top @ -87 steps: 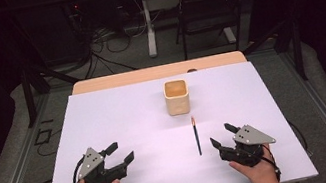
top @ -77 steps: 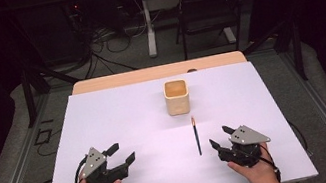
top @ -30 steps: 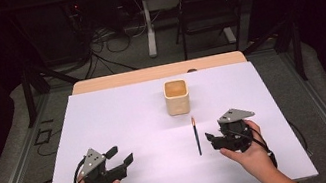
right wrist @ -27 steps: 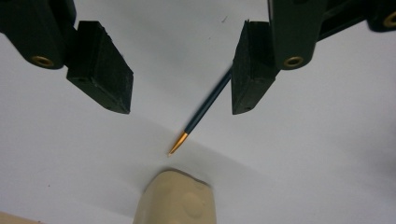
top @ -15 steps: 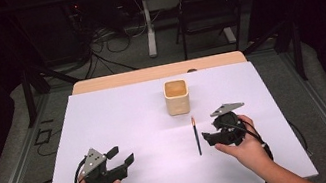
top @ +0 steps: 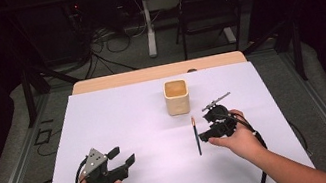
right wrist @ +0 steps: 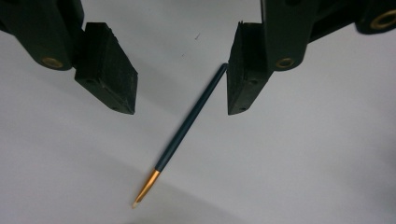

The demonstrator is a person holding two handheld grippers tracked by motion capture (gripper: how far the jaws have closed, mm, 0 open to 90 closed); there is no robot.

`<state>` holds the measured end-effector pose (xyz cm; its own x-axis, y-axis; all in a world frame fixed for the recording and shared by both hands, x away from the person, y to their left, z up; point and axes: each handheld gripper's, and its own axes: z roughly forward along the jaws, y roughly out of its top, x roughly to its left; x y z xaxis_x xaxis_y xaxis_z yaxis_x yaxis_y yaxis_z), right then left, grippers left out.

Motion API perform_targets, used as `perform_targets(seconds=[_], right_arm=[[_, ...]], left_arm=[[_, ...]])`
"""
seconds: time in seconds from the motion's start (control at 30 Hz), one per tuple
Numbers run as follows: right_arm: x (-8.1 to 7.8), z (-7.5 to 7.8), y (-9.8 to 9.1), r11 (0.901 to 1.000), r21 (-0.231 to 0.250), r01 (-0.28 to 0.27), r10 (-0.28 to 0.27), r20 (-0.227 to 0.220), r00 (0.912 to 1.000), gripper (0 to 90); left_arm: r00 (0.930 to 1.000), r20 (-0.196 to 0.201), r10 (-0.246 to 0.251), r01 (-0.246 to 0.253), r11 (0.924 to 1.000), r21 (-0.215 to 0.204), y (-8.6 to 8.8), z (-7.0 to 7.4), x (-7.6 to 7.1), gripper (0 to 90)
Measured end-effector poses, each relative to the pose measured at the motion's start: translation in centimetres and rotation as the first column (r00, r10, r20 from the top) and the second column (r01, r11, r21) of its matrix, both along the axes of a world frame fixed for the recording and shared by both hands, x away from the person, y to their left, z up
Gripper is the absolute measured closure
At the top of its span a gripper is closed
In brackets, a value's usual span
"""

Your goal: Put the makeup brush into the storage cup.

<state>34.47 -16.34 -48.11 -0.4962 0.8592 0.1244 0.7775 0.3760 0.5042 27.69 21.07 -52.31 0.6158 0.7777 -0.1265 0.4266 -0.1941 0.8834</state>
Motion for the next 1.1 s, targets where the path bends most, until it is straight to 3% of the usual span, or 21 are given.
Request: perform_targets(seconds=[0.1, 0.3, 0.37, 0.4, 0.43, 0.53, 0.57, 0.6, 0.63, 0.67, 0.7, 0.73, 0.77, 0.8, 0.9, 0.97, 1.1], right_arm=[[0.5, -0.1, 0.1, 0.9998, -0.021, 0.004, -0.005, -0.056, 0.9984, 43.3], [1.3, -0.6, 0.1, 0.9993, -0.035, 0.011, -0.015, -0.11, 0.9938, 45.5], [1.4, -0.5, 0.2, 0.998, -0.062, 0.013, -0.021, -0.121, 0.9924, 45.5], [1.4, -0.8, 0.2, 0.9989, -0.044, 0.018, -0.022, -0.098, 0.9949, 45.5], [1.5, -0.6, 0.3, 0.9973, -0.071, 0.014, -0.022, -0.118, 0.9927, 45.5], [1.6, -0.7, 0.5, 0.9971, -0.074, 0.015, -0.024, -0.118, 0.9927, 45.5], [1.8, -0.1, 0.6, 0.9901, -0.14, -0.012, -0.013, -0.175, 0.9845, 45.5], [1.8, -1.0, 0.7, 0.9986, -0.051, 0.017, -0.021, -0.087, 0.996, 45.5], [2.0, 0.3, 0.7, 0.9815, -0.189, -0.03, -0.012, -0.221, 0.9753, 45.5], [2.2, 0.9, 0.7, 0.9702, -0.231, -0.072, 0.005, -0.277, 0.9608, 45.5], [2.3, 0.8, 0.8, 0.9707, -0.233, -0.057, -0.004, -0.252, 0.9677, 45.4], [2.1, -0.7, 1.0, 0.9969, -0.077, 0.017, -0.025, -0.106, 0.9941, 45.4], [2.2, -0.2, 0.9, 0.9921, -0.125, -0.002, -0.017, -0.156, 0.9876, 45.5], [2.3, -0.3, 1.0, 0.9934, -0.114, 0.015, -0.03, -0.133, 0.9906, 45.4], [2.7, 0.1, 1.1, 0.9903, -0.139, 0.006, -0.029, -0.17, 0.9851, 45.4], [2.8, 0.0, 1.2, 0.9898, -0.142, 0.011, -0.033, -0.154, 0.9876, 45.4], [3.1, 0.1, 1.5, 0.9881, -0.153, 0.017, -0.042, -0.163, 0.9857, 45.4]], left_arm=[[1.0, -0.001, 0.001, -0.001, 1.0, -0.001, 0.0, 0.0, 0.0, 34.3], [1.0, -0.005, 0.0, 0.0, 1.0, 0.001, 0.0, -0.1, 0.0, 34.3], [1.0, -0.006, 0.0, 0.0, 1.0, 0.002, -0.1, -0.1, 0.0, 34.3], [1.0, -0.006, 0.0, 0.0, 1.0, 0.003, -0.1, -0.1, 0.0, 34.3], [1.0, -0.006, -0.001, 0.001, 1.0, 0.002, -0.1, -0.1, 0.0, 34.3], [1.0, -0.007, -0.001, 0.001, 1.0, 0.002, -0.1, -0.1, 0.0, 34.3], [1.0, -0.008, -0.002, 0.002, 1.0, 0.002, -0.1, -0.1, 0.1, 34.3], [1.0, -0.008, -0.002, 0.002, 1.0, 0.002, -0.1, -0.1, 0.1, 34.3], [1.0, -0.008, -0.002, 0.002, 1.0, 0.001, -0.1, -0.1, 0.1, 34.3], [1.0, -0.009, -0.002, 0.002, 1.0, 0.002, -0.1, -0.1, 0.0, 34.3], [1.0, -0.009, -0.002, 0.002, 1.0, 0.002, -0.1, -0.1, 0.0, 34.3], [1.0, -0.009, -0.003, 0.003, 1.0, 0.002, -0.1, -0.1, 0.1, 34.3], [1.0, -0.009, -0.003, 0.003, 1.0, 0.002, -0.1, -0.1, 0.0, 34.3], [1.0, -0.009, -0.003, 0.003, 1.0, 0.002, -0.1, -0.1, 0.0, 34.3], [0.9999, -0.01, -0.005, 0.005, 1.0, 0.001, -0.1, -0.1, 0.0, 34.3], [0.9999, -0.01, -0.006, 0.006, 1.0, -0.001, -0.1, -0.1, 0.1, 34.3], [0.9999, -0.011, -0.01, 0.01, 1.0, 0.002, -0.2, -0.1, 0.1, 34.3]])
